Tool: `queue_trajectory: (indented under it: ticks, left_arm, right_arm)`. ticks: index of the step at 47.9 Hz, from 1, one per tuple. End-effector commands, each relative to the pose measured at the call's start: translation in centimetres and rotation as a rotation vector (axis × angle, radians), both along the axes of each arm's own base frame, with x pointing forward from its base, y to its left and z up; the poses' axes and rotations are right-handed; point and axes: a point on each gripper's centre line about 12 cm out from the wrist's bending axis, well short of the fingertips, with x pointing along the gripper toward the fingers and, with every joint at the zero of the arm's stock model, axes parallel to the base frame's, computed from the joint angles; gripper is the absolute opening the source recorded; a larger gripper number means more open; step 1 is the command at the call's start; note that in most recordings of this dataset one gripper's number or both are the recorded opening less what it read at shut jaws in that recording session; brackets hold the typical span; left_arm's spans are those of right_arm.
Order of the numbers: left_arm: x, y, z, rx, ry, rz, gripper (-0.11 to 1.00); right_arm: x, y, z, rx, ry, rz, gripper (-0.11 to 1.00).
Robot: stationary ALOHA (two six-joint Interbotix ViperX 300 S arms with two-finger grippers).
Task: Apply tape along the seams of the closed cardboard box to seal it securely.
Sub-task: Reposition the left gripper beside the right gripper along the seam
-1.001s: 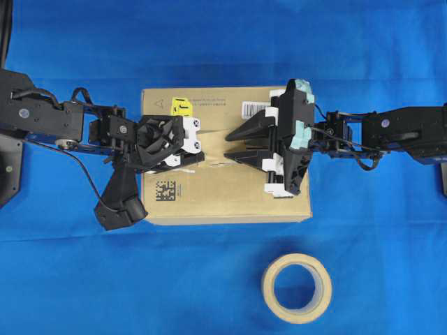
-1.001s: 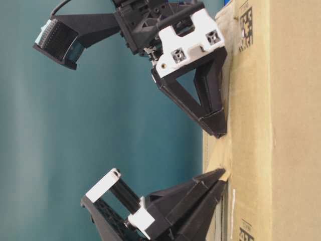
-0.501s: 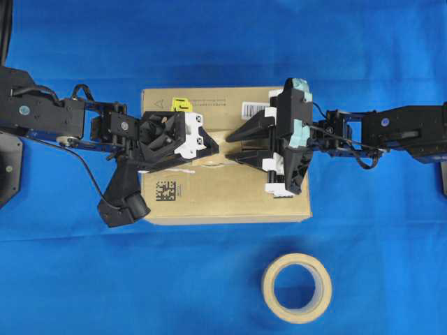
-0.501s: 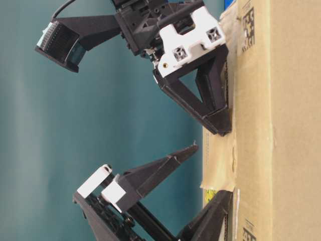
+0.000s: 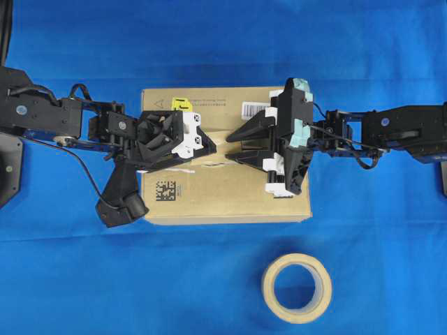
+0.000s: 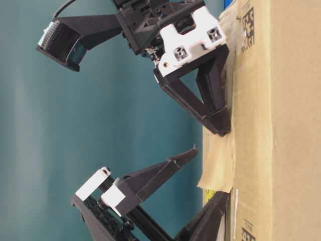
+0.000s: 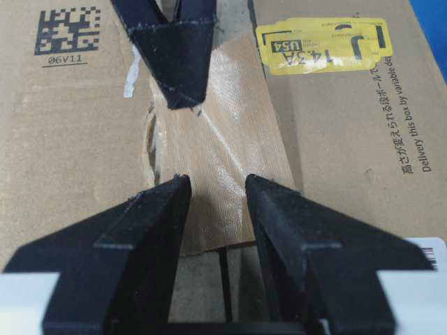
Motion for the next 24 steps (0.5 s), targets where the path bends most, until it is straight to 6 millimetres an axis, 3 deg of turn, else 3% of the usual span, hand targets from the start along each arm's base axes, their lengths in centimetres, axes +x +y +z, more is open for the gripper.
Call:
queue_trajectory:
  ticks: [1,24]
  left_arm:
    - [-0.25,-0.18,0.85,-0.008,-0.021,0.002,0.62]
    - [-0.86,-0.15,1.59,-0.014,0.008,0.006,0.62]
  right_arm:
    - [0.32,-0.14,0.87,0.003,-0.022,-0.005,0.47]
    - [0.31,-0.13,0.82,0.004,-0.014,-0.005,0.47]
